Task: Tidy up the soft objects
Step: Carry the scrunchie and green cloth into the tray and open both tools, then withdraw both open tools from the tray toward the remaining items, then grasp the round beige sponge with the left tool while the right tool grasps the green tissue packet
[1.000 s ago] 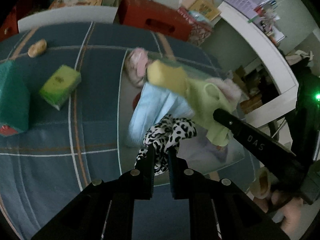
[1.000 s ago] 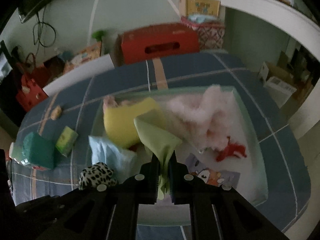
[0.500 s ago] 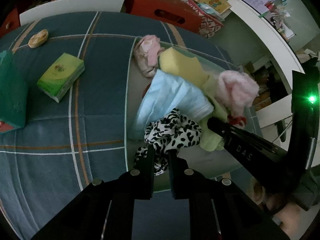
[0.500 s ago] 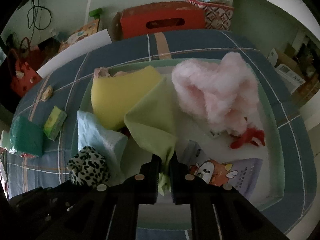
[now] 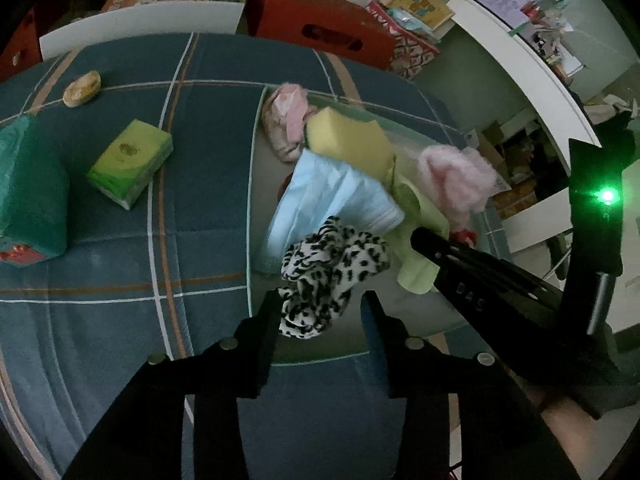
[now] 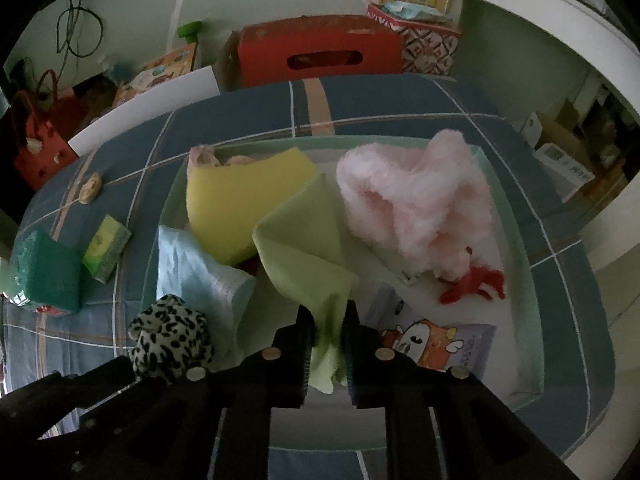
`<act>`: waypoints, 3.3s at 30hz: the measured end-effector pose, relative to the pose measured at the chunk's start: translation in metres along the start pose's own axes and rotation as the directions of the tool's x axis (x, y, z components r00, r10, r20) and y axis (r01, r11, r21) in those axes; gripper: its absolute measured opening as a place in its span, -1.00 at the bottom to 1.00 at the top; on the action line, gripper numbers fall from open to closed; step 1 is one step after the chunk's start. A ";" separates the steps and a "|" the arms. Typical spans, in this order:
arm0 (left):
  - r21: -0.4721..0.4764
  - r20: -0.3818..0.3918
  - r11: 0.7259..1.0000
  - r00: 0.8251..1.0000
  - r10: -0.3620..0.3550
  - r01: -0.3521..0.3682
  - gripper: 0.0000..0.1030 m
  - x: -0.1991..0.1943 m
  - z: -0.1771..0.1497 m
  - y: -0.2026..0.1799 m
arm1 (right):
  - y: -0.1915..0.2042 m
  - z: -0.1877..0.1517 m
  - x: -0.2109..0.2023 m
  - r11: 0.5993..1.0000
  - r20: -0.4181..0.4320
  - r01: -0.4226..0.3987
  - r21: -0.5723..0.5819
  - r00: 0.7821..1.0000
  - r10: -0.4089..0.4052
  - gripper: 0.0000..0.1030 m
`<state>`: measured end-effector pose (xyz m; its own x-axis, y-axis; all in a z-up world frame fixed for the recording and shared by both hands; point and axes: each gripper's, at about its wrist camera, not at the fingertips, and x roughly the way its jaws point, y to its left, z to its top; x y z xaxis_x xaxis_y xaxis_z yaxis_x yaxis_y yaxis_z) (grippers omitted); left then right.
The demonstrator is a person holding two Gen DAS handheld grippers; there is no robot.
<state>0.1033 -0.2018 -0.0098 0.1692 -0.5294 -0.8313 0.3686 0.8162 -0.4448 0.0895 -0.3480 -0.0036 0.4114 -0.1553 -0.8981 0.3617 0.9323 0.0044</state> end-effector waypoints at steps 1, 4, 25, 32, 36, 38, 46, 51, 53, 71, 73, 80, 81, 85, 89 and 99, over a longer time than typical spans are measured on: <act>-0.003 0.003 1.000 1.000 -0.001 0.001 -0.17 -0.003 0.000 0.000 | 0.000 0.000 -0.002 1.000 0.004 0.002 -0.001 1.000 -0.002 -0.60; -0.011 0.018 1.000 1.000 -0.007 0.008 -0.16 -0.014 0.001 0.001 | -0.001 0.000 -0.009 1.000 0.016 0.008 -0.002 1.000 -0.008 -0.45; -0.179 0.279 0.909 0.867 0.414 -0.377 0.86 -0.091 0.015 0.075 | 0.018 0.009 -0.047 1.000 0.167 -0.020 -0.013 0.986 0.022 0.93; -0.258 0.308 0.865 0.812 0.496 -0.431 0.87 -0.117 0.015 0.107 | 0.047 0.009 -0.048 0.995 0.176 -0.061 -0.075 0.982 0.074 0.99; -0.305 0.303 0.857 0.811 0.500 -0.415 0.87 -0.126 0.015 0.127 | 0.066 0.008 -0.047 0.990 0.174 -0.082 -0.117 0.979 0.102 0.99; -0.316 0.302 0.857 0.814 0.497 -0.406 0.87 -0.128 0.015 0.133 | 0.076 0.009 -0.046 0.985 0.164 -0.107 -0.134 0.978 0.128 0.99; -0.310 0.310 0.878 0.835 0.455 -0.363 0.87 -0.131 0.019 0.146 | 0.123 0.022 -0.040 0.964 0.129 -0.163 -0.210 0.973 0.193 1.00; -0.320 0.322 0.879 0.832 0.452 -0.354 0.87 -0.136 0.026 0.156 | 0.143 0.031 -0.027 0.950 0.082 -0.199 -0.240 0.971 0.224 1.00; -0.327 0.301 0.878 0.842 0.448 -0.351 0.87 -0.137 0.030 0.161 | 0.153 0.033 -0.019 0.943 0.052 -0.209 -0.259 0.972 0.230 1.00; -0.244 0.133 0.931 0.941 0.310 -0.272 0.87 -0.121 0.105 0.198 | 0.203 0.056 0.040 0.874 -0.093 -0.175 -0.454 0.984 0.149 1.00; -0.238 0.106 0.930 0.944 0.313 -0.282 0.87 -0.117 0.111 0.203 | 0.206 0.056 0.045 0.866 -0.105 -0.180 -0.466 0.983 0.148 1.00; -0.209 0.004 0.917 0.937 0.348 -0.340 0.87 -0.098 0.130 0.218 | 0.219 0.050 0.061 0.831 -0.139 -0.191 -0.522 0.981 0.138 0.99; -0.209 -0.004 0.919 0.940 0.342 -0.335 0.87 -0.095 0.132 0.219 | 0.221 0.050 0.065 0.828 -0.141 -0.187 -0.528 0.981 0.132 0.99; -0.222 -0.052 0.925 0.951 0.304 -0.308 0.87 -0.086 0.138 0.225 | 0.225 0.049 0.077 0.818 -0.154 -0.194 -0.541 0.979 0.131 0.98; -0.237 -0.085 0.922 0.952 0.295 -0.307 0.87 -0.076 0.144 0.230 | 0.222 0.051 0.086 0.828 -0.163 -0.216 -0.517 0.975 0.153 0.97; -0.249 -0.160 0.909 0.940 0.300 -0.333 0.87 -0.046 0.167 0.232 | 0.206 0.065 0.096 0.866 -0.146 -0.252 -0.433 0.967 0.208 0.92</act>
<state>0.3335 -0.0269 -0.0194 0.1236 -0.2156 -0.9686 0.0508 0.9762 -0.2108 0.2585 -0.1919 -0.0606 0.3514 0.0915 -0.9317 -0.1528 0.9875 0.0394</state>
